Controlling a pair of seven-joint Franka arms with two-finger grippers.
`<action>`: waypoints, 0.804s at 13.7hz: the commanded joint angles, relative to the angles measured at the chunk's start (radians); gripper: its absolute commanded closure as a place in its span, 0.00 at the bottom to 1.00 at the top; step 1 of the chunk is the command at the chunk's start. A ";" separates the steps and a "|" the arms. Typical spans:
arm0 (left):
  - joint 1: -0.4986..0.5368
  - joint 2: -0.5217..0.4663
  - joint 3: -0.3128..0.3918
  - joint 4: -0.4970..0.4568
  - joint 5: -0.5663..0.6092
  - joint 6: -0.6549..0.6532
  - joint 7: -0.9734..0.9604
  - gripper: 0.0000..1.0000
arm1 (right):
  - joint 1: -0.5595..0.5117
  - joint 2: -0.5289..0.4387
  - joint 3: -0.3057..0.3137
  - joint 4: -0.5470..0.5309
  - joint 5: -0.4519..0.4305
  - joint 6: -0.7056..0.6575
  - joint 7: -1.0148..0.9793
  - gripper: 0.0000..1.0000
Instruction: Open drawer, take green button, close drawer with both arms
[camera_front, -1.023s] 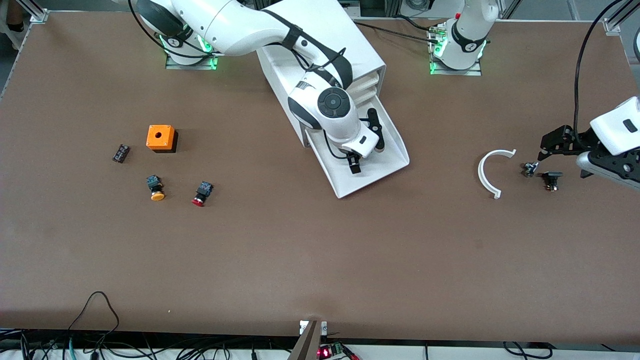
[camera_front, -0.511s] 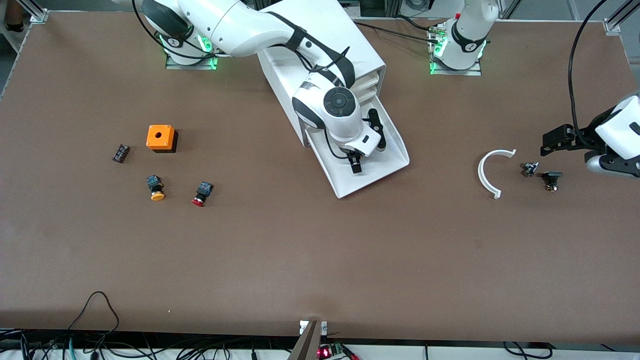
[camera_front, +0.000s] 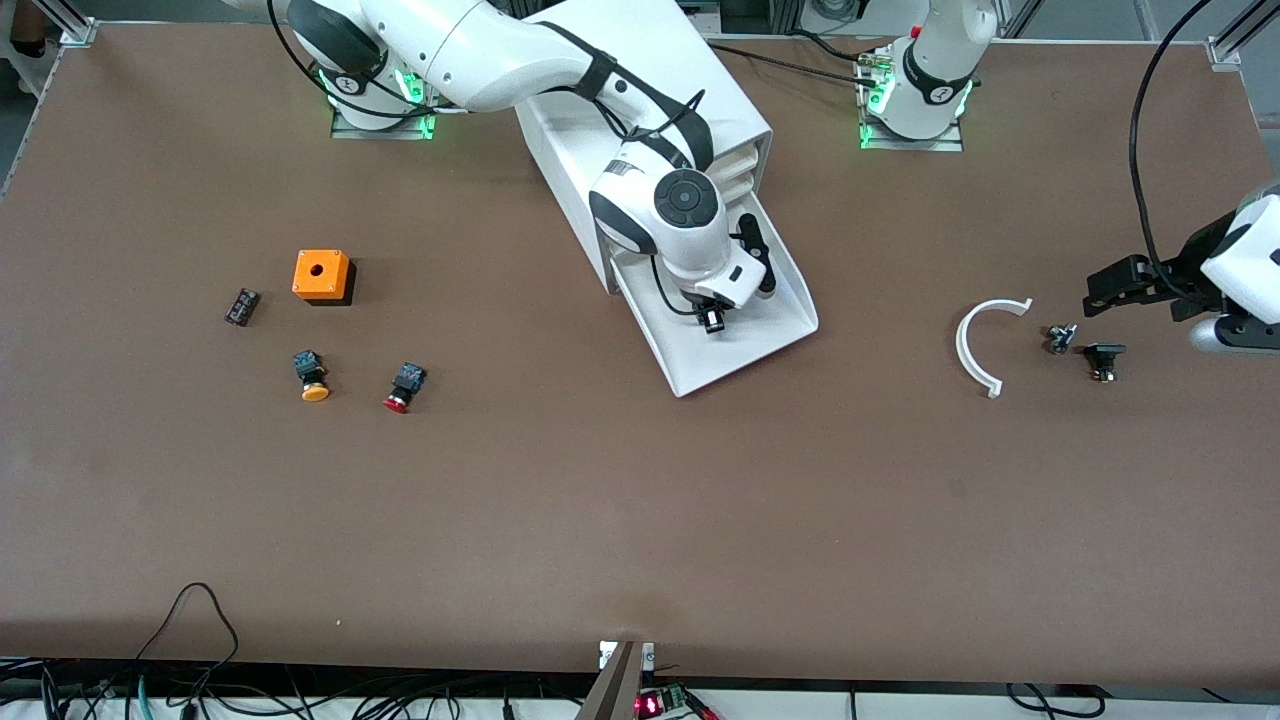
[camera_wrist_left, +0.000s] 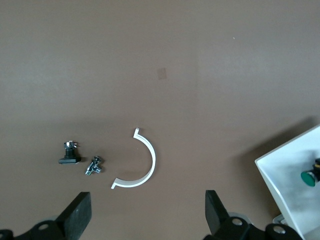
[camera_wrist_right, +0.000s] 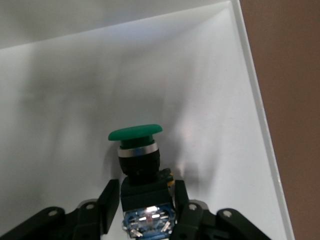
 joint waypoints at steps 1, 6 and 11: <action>-0.013 -0.064 0.002 -0.020 0.026 -0.032 -0.032 0.00 | 0.011 0.019 -0.004 0.035 -0.023 -0.007 -0.008 0.61; -0.014 -0.107 0.002 -0.081 0.026 -0.029 -0.034 0.00 | 0.006 -0.024 0.002 0.044 -0.019 -0.010 0.015 0.71; -0.013 -0.092 0.008 -0.081 0.025 0.014 -0.032 0.00 | 0.000 -0.113 -0.003 0.047 -0.020 -0.012 0.370 0.71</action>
